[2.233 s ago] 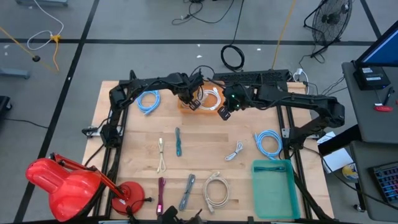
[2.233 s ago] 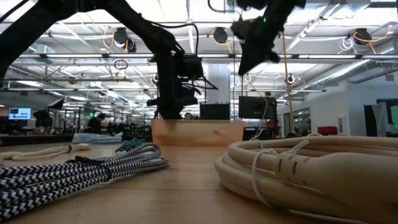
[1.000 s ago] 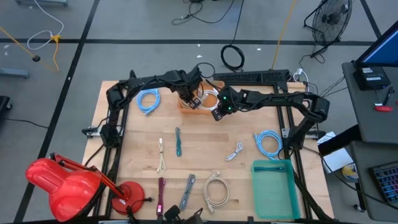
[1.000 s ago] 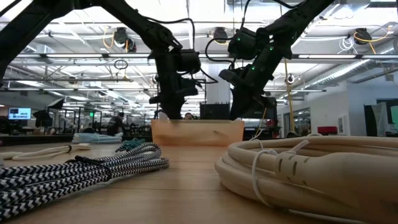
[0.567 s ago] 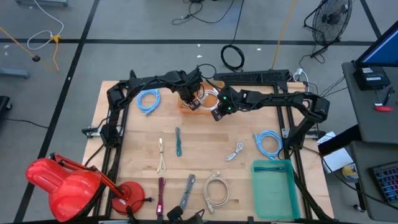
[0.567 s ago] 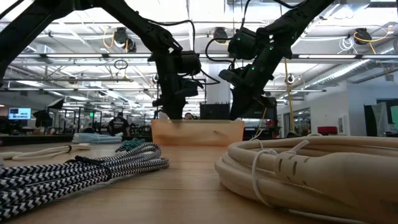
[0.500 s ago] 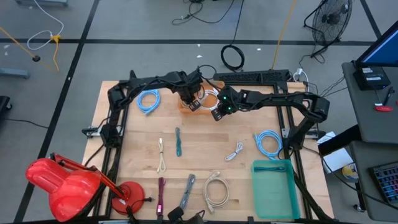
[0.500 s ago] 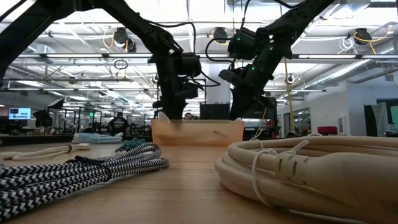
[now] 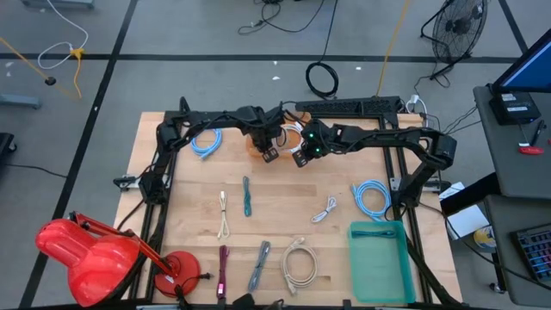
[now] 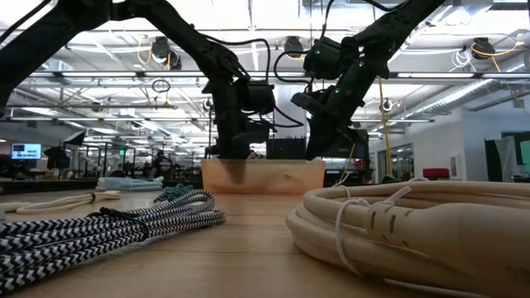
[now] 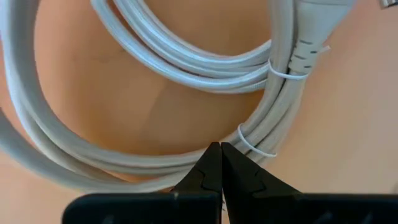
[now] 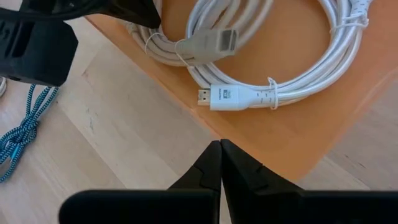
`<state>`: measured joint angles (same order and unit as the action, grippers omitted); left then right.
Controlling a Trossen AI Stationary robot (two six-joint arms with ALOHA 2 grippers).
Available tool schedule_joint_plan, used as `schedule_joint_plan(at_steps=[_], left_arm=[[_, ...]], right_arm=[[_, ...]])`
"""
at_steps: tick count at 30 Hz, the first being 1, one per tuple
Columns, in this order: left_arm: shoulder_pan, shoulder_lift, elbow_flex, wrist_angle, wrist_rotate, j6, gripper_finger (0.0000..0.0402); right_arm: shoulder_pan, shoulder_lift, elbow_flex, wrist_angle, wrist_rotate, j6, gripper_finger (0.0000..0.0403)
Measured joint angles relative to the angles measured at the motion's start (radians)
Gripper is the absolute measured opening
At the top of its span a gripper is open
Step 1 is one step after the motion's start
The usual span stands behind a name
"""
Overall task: Pick & Place USB Port
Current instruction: Put the large top brown charger cable into the orange bin
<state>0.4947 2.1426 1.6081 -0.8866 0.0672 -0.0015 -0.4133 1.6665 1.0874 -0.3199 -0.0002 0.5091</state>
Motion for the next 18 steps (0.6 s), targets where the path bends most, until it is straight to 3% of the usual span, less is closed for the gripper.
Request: schedule_joint_plan(at_steps=[9, 18], left_arm=[[0.032, 0.004, -0.003, -0.119, -0.070, -0.009, 0.0000], [0.027, 0.001, 0.006, -0.096, -0.106, -0.053, 0.0000]], right_arm=[[-0.002, 0.003, -0.003, -0.035, 0.010, -0.009, 0.0000], [-0.005, -0.010, -0.002, -0.044, 0.010, -0.016, 0.0000]])
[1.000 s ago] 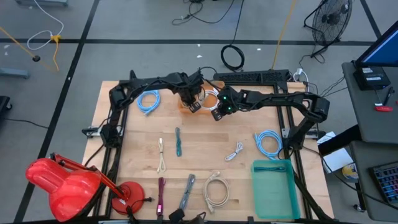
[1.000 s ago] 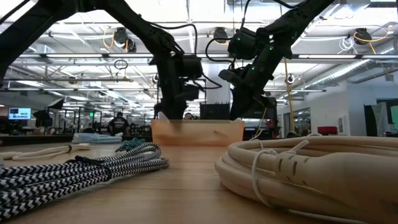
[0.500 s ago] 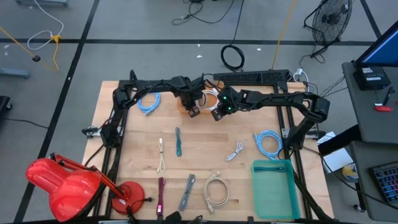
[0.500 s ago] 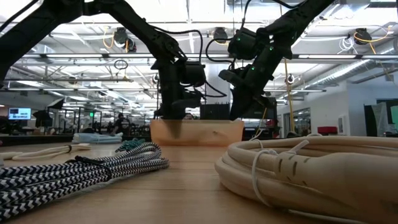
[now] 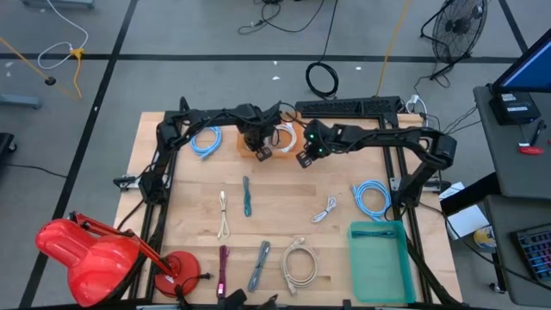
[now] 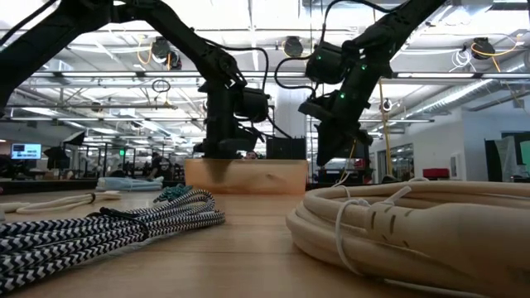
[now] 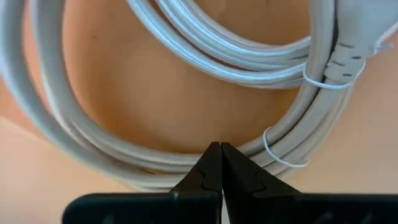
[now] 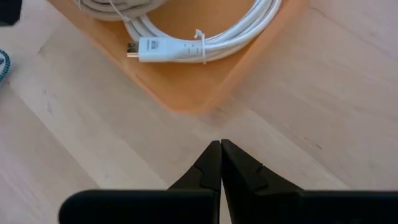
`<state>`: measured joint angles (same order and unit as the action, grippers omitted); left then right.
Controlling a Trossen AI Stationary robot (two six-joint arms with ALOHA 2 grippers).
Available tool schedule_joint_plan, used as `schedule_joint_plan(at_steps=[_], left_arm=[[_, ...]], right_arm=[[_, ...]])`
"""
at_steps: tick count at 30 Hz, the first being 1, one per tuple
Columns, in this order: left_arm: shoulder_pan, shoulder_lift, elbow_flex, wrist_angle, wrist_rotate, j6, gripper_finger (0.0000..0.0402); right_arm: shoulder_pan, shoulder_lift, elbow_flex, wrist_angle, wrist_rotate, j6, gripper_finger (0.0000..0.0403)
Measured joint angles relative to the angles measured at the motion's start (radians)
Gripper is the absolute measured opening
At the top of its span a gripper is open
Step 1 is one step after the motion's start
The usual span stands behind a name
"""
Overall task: Pick & Place USB Port
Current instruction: Put the large top brown charger cable into the orange bin, then adjust the orange bin
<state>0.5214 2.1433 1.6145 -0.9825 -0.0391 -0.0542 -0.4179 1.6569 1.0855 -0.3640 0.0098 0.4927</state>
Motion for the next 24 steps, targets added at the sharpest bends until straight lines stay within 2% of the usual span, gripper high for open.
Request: schedule_joint_plan(at_steps=[6, 12, 15, 18, 21, 24], left_arm=[[0.005, -0.039, 0.034, 0.045, -0.002, -0.008, 0.0000], [0.025, -0.048, 0.120, 0.028, 0.000, -0.017, 0.0000], [0.037, -0.049, 0.175, -0.010, 0.002, -0.035, 0.0000], [0.052, -0.050, 0.228, -0.075, -0.017, -0.042, 0.0001], [0.082, -0.050, 0.273, -0.154, -0.056, -0.080, 0.0001], [0.124, -0.051, 0.298, -0.228, -0.047, -0.144, 0.0000]], right_arm=[[0.000, -0.047, 0.000, -0.002, 0.016, 0.003, 0.0000], [-0.009, -0.119, 0.001, 0.002, 0.019, 0.018, 0.0000], [-0.008, -0.162, 0.001, 0.030, 0.006, -0.008, 0.0000], [-0.006, -0.200, 0.002, 0.058, -0.049, -0.022, 0.0000], [-0.005, -0.250, 0.001, 0.060, -0.077, 0.019, 0.0000], [-0.005, -0.308, 0.001, 0.058, -0.108, 0.043, 0.0000]])
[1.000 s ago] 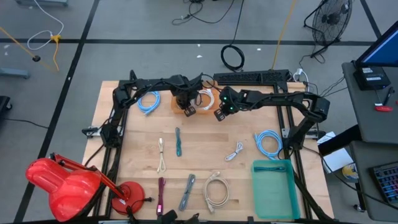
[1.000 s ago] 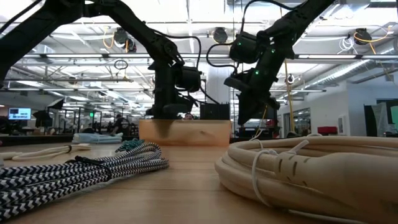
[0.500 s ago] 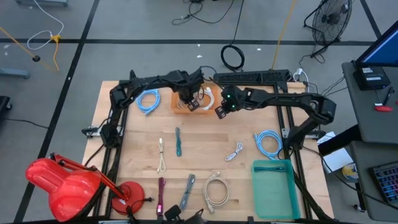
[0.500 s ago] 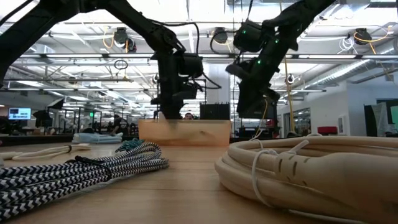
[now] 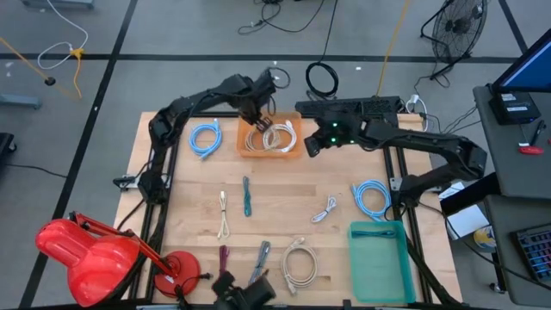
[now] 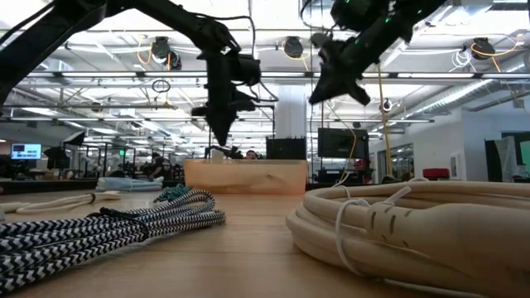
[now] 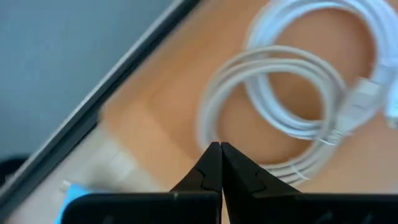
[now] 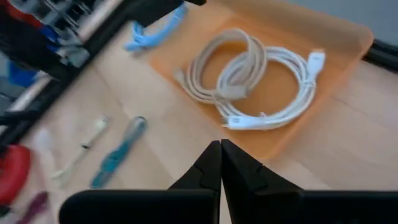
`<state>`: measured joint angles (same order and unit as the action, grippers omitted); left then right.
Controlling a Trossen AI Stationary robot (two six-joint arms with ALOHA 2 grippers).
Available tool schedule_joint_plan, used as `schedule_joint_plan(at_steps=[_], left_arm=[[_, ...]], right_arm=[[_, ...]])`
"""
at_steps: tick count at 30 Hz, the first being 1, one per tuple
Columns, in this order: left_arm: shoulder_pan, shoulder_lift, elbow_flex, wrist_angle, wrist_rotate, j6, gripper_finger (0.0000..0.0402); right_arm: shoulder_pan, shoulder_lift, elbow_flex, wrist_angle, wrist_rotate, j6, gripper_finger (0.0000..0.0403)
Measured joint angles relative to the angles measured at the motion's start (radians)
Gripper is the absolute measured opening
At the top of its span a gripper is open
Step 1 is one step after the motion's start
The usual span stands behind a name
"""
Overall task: Pick & Place USB Port
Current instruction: Adjust the orange bin
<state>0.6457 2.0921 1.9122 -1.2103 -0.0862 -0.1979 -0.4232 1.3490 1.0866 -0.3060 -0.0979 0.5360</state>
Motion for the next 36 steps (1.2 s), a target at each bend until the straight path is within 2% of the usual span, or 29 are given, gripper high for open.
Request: schedule_joint_plan(at_steps=[6, 13, 19, 28, 36], left_arm=[[0.061, 0.000, 0.001, -0.128, -0.003, -0.059, 0.0000], [0.063, -0.001, -0.003, -0.196, -0.050, -0.059, 0.0000], [0.060, -0.001, -0.094, -0.256, -0.047, -0.074, 0.0000], [0.026, -0.001, -0.327, -0.097, 0.106, -0.103, 0.0000], [-0.010, -0.001, -0.355, 0.043, 0.197, -0.172, 0.0000]], right_arm=[[0.006, -0.128, 0.000, -0.028, -0.008, 0.016, 0.0000], [0.013, -0.240, 0.000, -0.127, 0.019, 0.021, 0.0000], [0.021, -0.271, 0.000, -0.191, 0.021, 0.022, 0.0000], [0.077, -0.272, 0.000, -0.194, 0.059, 0.021, 0.0000], [0.110, -0.267, 0.000, -0.193, 0.078, 0.030, 0.0000]])
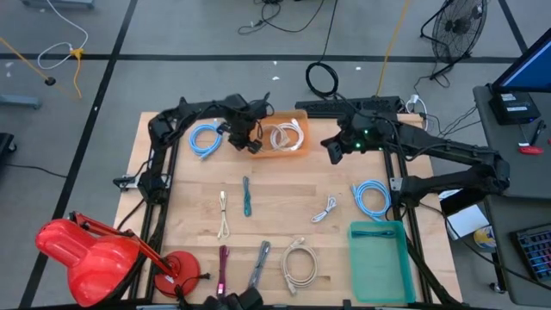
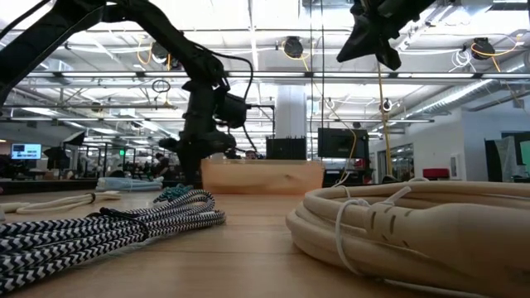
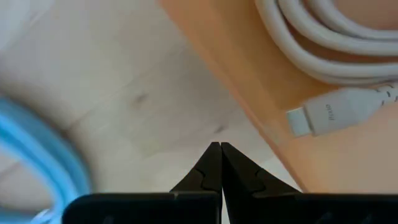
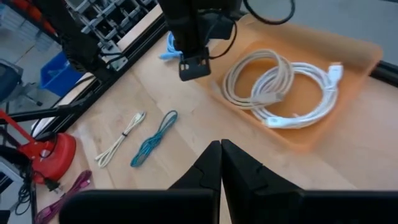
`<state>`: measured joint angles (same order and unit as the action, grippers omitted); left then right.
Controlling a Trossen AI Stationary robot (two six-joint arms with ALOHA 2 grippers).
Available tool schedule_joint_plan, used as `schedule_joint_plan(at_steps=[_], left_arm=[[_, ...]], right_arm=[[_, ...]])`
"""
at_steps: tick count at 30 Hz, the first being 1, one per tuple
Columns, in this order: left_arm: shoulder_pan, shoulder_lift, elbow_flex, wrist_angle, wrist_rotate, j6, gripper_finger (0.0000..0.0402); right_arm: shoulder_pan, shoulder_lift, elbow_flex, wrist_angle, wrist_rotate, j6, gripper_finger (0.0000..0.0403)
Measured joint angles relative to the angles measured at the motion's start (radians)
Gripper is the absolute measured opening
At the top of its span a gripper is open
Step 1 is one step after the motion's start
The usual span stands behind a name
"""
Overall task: Pick & Place USB Port
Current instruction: Adjust the orange bin
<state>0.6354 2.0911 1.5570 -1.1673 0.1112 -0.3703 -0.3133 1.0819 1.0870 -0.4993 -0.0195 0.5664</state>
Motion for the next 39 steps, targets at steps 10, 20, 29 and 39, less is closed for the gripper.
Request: schedule_joint_plan(at_steps=[10, 20, 29, 39], left_arm=[[-0.001, -0.008, 0.000, 0.038, -0.028, 0.007, 0.0000], [0.019, -0.097, 0.002, 0.081, -0.058, -0.059, 0.0000], [-0.051, -0.300, 0.002, 0.128, 0.061, 0.029, 0.0000], [-0.238, -0.235, 0.002, 0.282, 0.072, 0.035, 0.0000]], right_arm=[[0.020, 0.001, 0.000, -0.002, 0.020, 0.017, 0.0000], [0.061, 0.001, 0.000, -0.001, 0.051, 0.035, 0.0000], [0.061, 0.001, 0.000, 0.001, 0.052, 0.044, 0.0000], [0.060, 0.001, 0.000, 0.026, 0.076, 0.043, 0.0000]])
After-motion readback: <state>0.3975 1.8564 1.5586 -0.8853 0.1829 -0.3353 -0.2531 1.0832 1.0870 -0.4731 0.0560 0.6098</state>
